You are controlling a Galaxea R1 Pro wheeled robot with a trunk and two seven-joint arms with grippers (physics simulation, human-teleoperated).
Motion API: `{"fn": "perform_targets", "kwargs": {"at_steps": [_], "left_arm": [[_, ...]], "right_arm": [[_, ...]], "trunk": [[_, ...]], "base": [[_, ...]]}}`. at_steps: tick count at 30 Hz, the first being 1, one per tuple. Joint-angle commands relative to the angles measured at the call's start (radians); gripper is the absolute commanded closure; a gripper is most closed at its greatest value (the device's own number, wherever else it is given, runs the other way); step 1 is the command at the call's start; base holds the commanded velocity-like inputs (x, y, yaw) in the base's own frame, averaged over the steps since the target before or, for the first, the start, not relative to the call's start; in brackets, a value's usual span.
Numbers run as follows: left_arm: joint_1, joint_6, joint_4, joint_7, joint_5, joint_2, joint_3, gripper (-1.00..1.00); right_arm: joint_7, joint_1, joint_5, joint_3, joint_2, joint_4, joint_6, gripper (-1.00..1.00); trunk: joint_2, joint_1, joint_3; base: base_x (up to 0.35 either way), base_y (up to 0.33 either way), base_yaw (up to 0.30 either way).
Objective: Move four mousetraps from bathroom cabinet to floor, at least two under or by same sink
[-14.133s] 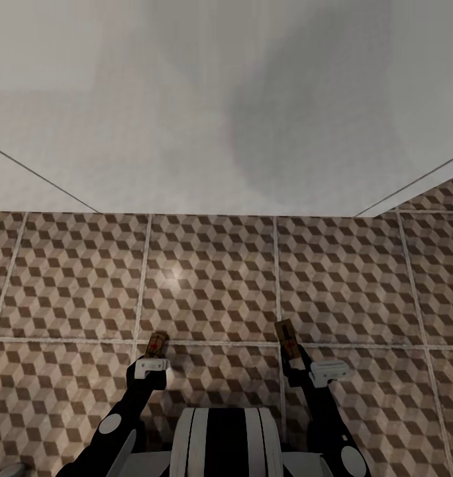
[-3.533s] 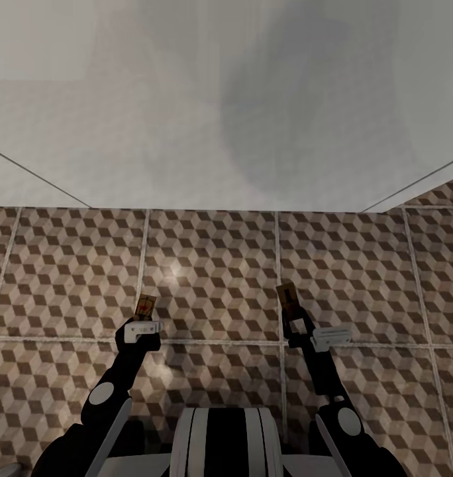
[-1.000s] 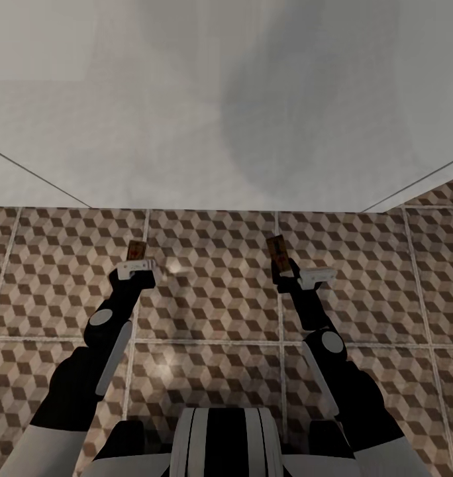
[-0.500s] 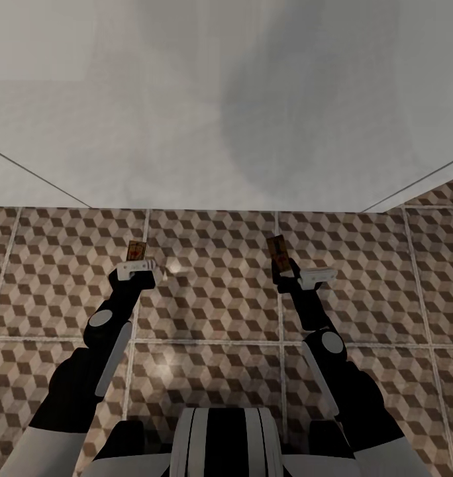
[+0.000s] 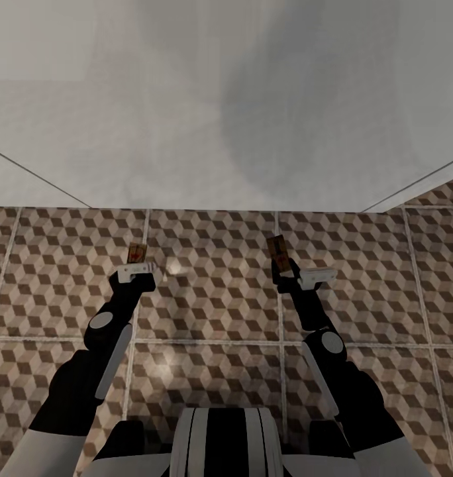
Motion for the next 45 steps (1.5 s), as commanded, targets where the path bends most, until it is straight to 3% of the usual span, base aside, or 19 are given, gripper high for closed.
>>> {"fn": "perform_targets", "kwargs": {"at_steps": [1,45], "left_arm": [[0.001,0.005,0.000,0.011,0.007,0.001,-0.003,1.00],[0.038,0.003,-0.004,0.011,0.007,0.001,-0.004,1.00]], "right_arm": [[-0.007,-0.001,-0.003,0.004,-0.001,0.000,-0.003,1.00],[-0.006,-0.006,0.002,-0.003,-0.001,0.035,0.007,1.00]], "trunk": [[0.000,0.000,0.000],[0.000,0.000,0.000]], "base": [[0.000,0.000,0.000],[0.014,0.000,0.000]]}}
